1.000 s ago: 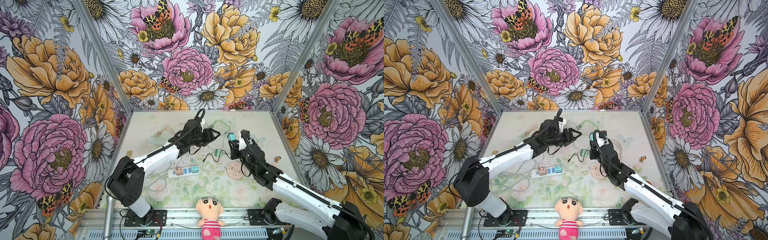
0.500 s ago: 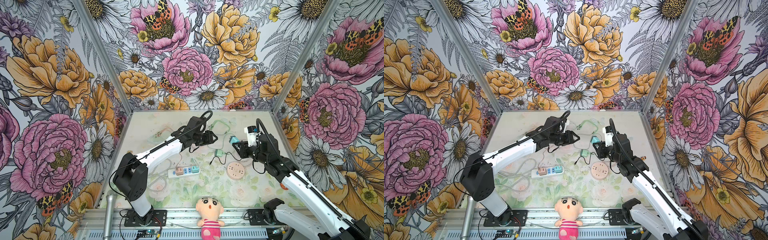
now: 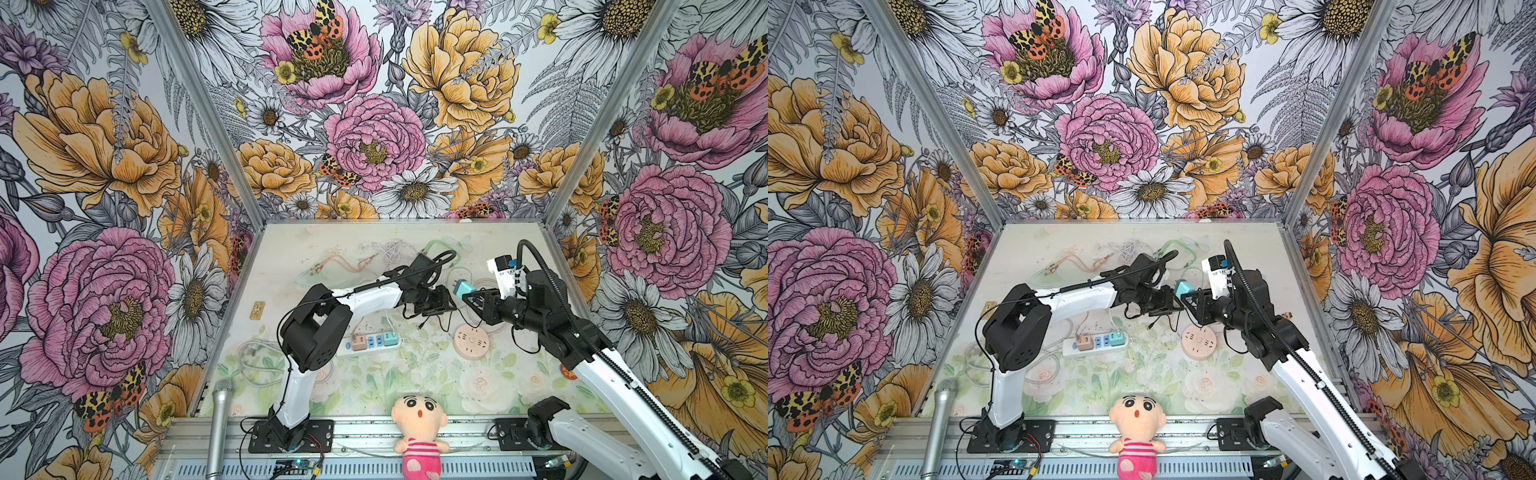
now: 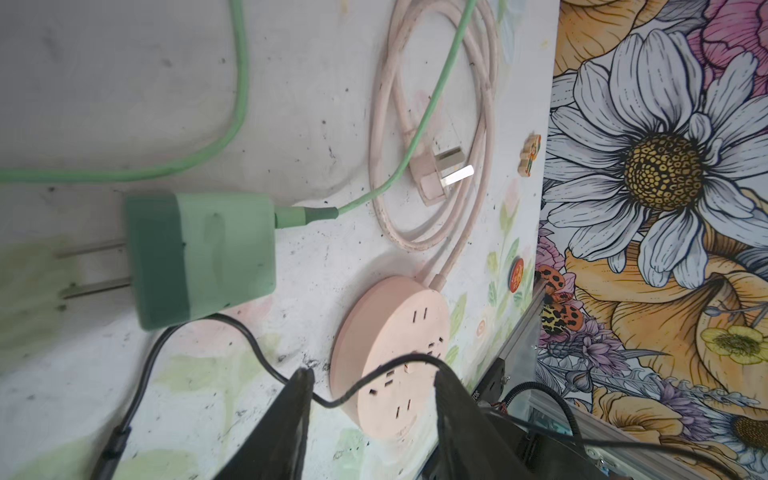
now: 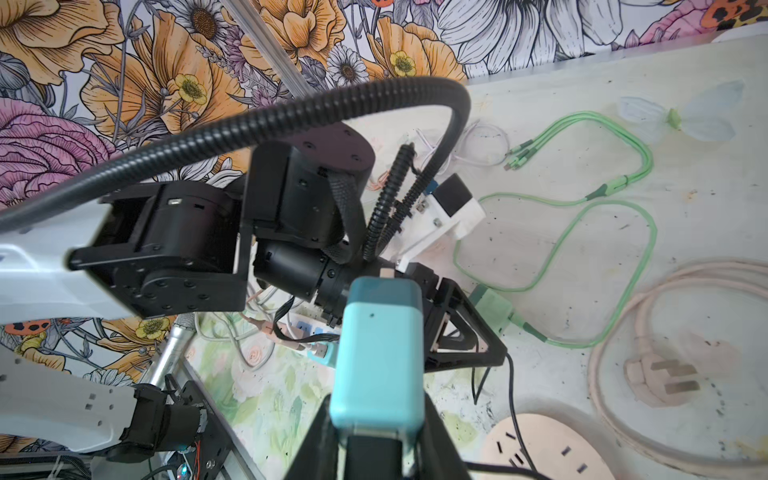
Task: Insert the plug
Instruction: 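Open the left gripper and pull it away from the teal charger, then carry the teal charger toward the power strip while the left arm moves aside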
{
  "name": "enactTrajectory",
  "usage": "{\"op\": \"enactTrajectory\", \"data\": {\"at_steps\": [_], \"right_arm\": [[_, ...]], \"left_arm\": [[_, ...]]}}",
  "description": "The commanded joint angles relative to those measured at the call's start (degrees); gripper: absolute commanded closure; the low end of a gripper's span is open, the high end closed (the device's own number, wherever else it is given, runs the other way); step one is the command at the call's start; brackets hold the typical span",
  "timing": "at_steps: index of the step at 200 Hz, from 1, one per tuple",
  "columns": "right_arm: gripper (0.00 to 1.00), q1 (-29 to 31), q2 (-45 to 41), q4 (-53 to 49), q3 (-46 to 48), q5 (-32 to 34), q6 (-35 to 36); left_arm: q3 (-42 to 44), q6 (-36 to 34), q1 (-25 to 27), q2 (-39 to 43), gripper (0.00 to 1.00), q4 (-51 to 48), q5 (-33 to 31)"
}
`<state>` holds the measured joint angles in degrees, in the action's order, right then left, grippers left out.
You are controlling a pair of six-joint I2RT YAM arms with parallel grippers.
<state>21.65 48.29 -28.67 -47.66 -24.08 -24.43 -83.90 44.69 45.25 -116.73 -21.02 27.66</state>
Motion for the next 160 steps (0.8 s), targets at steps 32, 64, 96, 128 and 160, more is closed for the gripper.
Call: {"op": "enactTrajectory", "data": {"at_steps": [32,64,96,128,160], "right_arm": [[1.00,-0.4,-3.3,0.1,2.6,-3.3,1.7],[1.00,-0.5,-4.2,-0.4,2.9,-3.0,2.1],[1.00,-0.6,-6.5,-2.4,2.1,-0.9,2.4],[1.00,-0.9,-8.5,-7.9,-0.4,5.0,4.4],[1.00,-1.1,-9.3,-9.5,-1.4,6.4,5.8]], "left_arm": [[-0.6,8.9,1.0,-2.6,0.54,13.4,8.3],[-2.1,8.9,2.2,-4.0,0.64,13.5,10.6],[-2.5,8.4,1.8,-4.7,0.86,13.5,11.1],[-6.3,7.5,1.4,-5.7,0.89,13.1,13.8],[-6.1,3.6,-0.6,-2.2,0.54,7.6,10.7]]}}
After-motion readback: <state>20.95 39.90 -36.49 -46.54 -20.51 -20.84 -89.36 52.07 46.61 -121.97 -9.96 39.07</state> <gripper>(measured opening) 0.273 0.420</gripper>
